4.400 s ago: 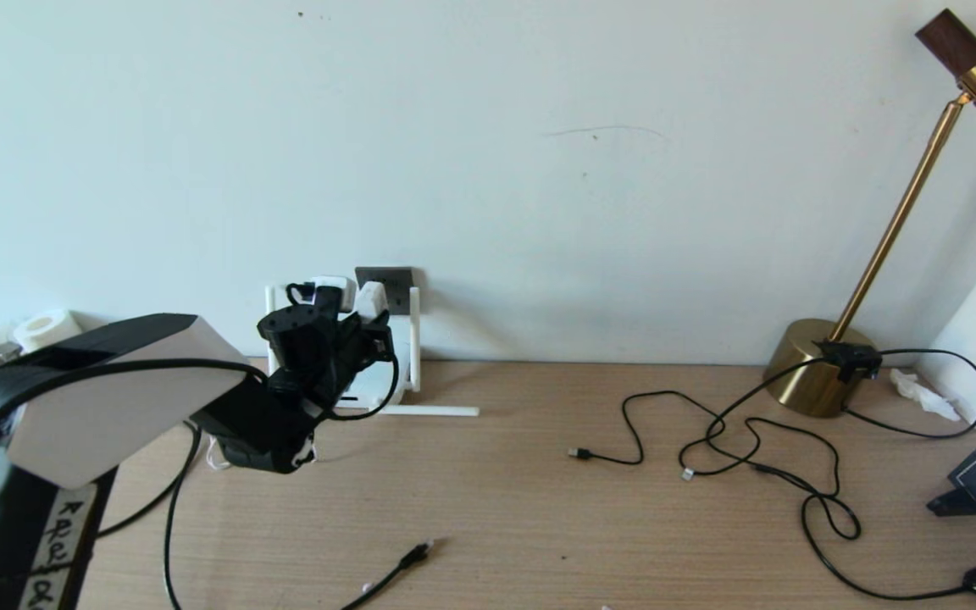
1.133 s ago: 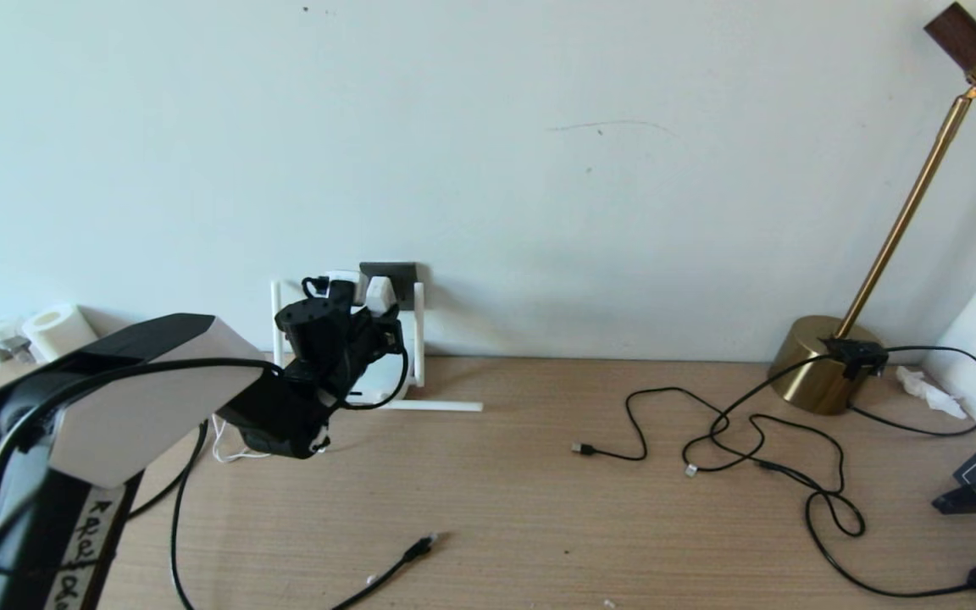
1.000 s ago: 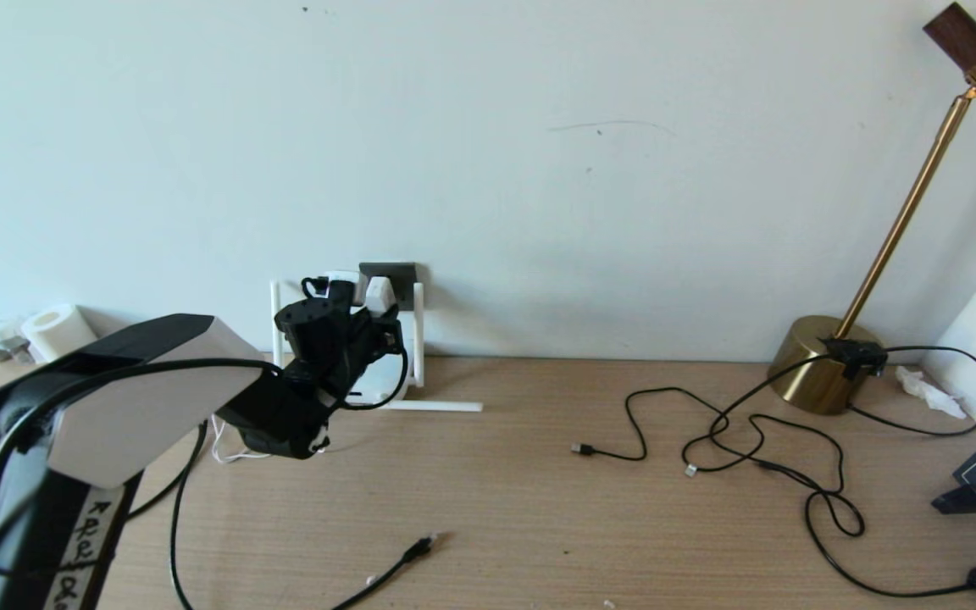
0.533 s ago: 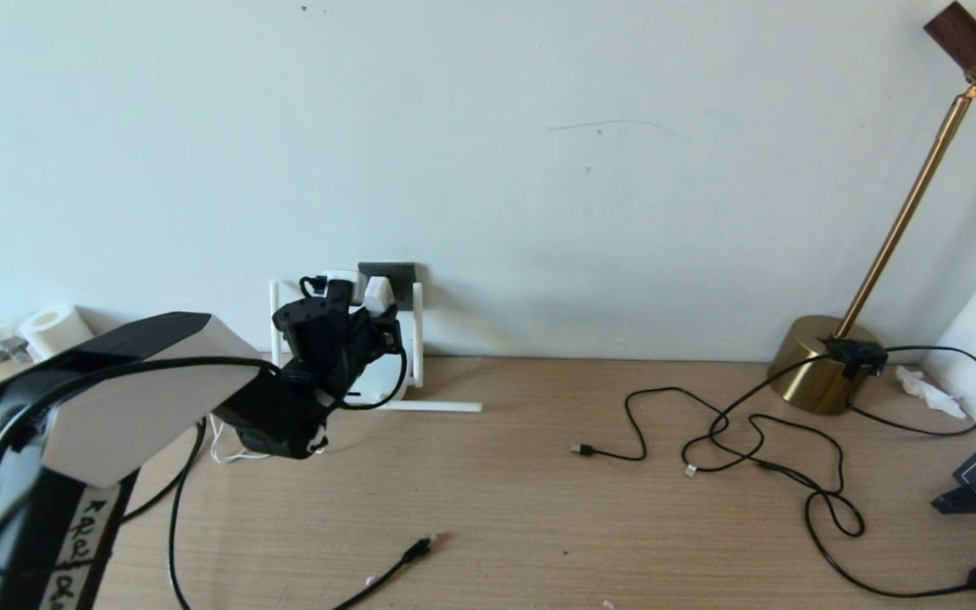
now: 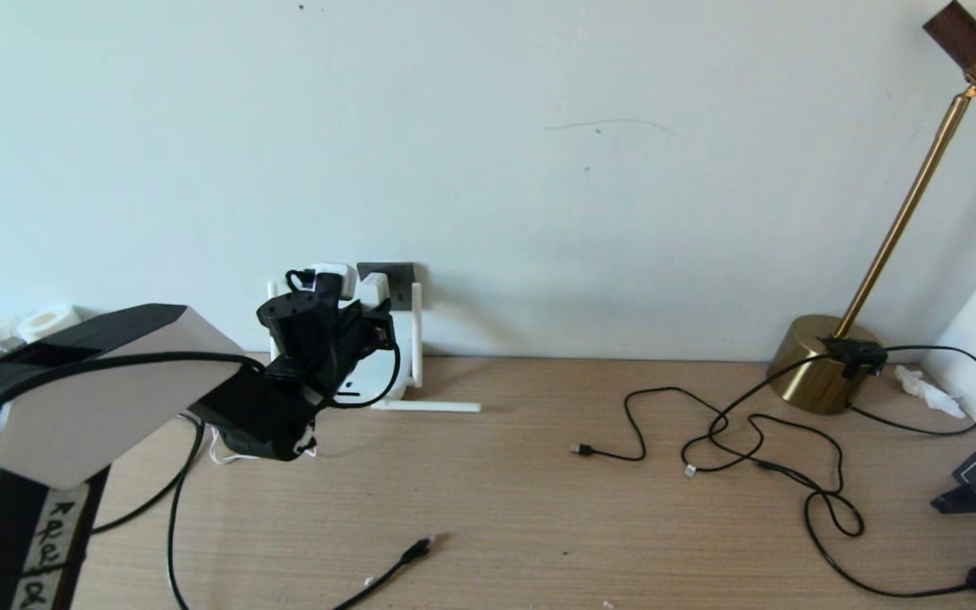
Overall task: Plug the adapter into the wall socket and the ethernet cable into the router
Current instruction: Plug plug into socket
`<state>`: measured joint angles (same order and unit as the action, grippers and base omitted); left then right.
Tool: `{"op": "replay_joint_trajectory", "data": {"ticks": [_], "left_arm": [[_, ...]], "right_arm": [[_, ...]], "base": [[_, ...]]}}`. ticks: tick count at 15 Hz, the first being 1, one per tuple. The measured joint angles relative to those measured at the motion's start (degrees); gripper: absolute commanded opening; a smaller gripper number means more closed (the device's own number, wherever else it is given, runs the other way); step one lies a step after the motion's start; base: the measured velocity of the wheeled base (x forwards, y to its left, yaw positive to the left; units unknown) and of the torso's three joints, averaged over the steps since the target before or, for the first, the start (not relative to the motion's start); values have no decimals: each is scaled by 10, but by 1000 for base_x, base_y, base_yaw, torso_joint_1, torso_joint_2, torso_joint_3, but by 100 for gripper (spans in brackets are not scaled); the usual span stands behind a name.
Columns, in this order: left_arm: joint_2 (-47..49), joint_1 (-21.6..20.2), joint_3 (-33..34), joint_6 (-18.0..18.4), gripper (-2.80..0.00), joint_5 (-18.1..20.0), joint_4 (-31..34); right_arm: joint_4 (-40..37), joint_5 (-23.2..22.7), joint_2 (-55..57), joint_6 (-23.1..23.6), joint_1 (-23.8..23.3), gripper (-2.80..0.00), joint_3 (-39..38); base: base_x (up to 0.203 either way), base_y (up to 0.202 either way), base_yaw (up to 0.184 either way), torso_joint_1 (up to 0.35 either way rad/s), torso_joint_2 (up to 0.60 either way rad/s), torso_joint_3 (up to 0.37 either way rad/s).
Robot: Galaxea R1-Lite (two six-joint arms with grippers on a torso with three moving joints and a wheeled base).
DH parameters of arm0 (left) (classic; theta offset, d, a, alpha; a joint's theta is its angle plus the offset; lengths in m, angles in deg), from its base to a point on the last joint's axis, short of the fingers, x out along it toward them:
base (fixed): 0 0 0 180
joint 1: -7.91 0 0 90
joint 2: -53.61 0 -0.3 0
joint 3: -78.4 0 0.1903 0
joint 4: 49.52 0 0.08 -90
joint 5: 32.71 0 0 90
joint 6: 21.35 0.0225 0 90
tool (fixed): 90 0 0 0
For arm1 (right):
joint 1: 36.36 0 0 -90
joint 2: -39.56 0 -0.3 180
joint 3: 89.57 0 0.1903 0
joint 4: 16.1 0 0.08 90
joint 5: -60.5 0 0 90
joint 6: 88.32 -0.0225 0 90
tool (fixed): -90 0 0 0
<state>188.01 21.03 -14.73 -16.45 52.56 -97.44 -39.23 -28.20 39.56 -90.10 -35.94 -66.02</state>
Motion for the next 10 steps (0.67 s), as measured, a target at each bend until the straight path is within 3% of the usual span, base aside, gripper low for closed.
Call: {"op": "replay_joint_trajectory", "data": {"ticks": [10], "left_arm": [[18, 1, -8, 0, -280, 0, 3]], "right_arm": [[0, 0, 0, 1, 0, -280, 0]], "base": [[0, 0, 0, 0, 0, 0]]}}
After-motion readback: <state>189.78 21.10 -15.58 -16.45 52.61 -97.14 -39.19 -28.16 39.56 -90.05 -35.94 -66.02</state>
